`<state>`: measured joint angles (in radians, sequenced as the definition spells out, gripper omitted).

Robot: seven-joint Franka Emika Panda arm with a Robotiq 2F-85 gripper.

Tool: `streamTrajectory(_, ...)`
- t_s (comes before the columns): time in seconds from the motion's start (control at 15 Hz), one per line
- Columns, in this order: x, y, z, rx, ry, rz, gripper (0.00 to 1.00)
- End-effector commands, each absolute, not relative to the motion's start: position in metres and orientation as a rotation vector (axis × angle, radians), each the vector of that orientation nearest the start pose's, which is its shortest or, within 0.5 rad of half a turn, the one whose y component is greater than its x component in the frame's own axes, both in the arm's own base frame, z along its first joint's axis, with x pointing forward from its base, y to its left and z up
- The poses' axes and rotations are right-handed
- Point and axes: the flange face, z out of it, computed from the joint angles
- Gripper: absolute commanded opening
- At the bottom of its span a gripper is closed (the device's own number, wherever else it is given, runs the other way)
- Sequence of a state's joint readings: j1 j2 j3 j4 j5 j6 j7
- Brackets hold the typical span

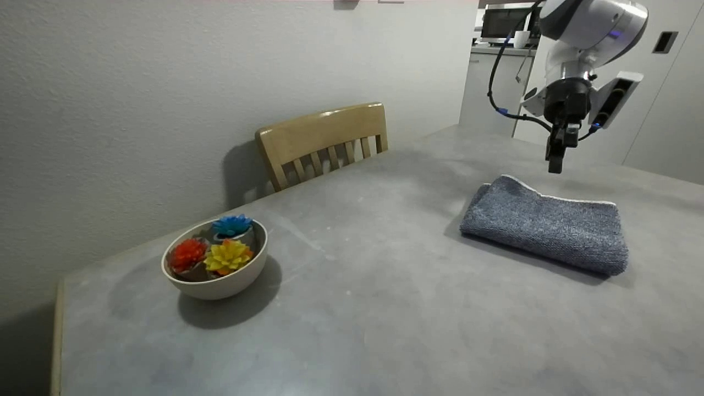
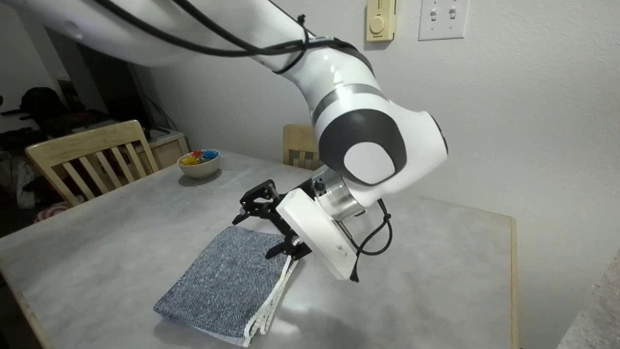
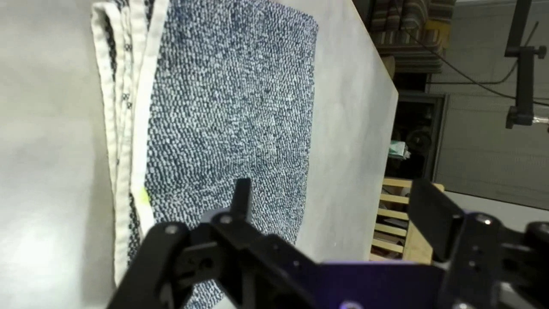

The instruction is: Fold the towel

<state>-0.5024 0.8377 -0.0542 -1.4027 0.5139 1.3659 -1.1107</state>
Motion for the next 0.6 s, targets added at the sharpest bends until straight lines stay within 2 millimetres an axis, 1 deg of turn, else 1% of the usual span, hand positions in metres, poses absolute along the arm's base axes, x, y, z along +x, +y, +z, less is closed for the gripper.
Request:
streamTrajectory(0.0, 0.552, -0.230, 0.234, -2.286, -0.501, 0.377, 1.00)
streamTrajectory(0.13, 0.549, -0.204, 0.259, -2.373, -0.481, 0.433, 1.00)
streamTrajectory(0.27, 0.542, -0.173, 0.285, -2.462, -0.465, 0.487, 1.00)
streamTrajectory(0.4, 0.532, -0.140, 0.309, -2.558, -0.449, 0.529, 1.00)
streamTrajectory(0.47, 0.525, -0.124, 0.319, -2.609, -0.443, 0.548, 1.00)
streamTrajectory(0.53, 0.521, -0.111, 0.328, -2.654, -0.436, 0.564, 1.00)
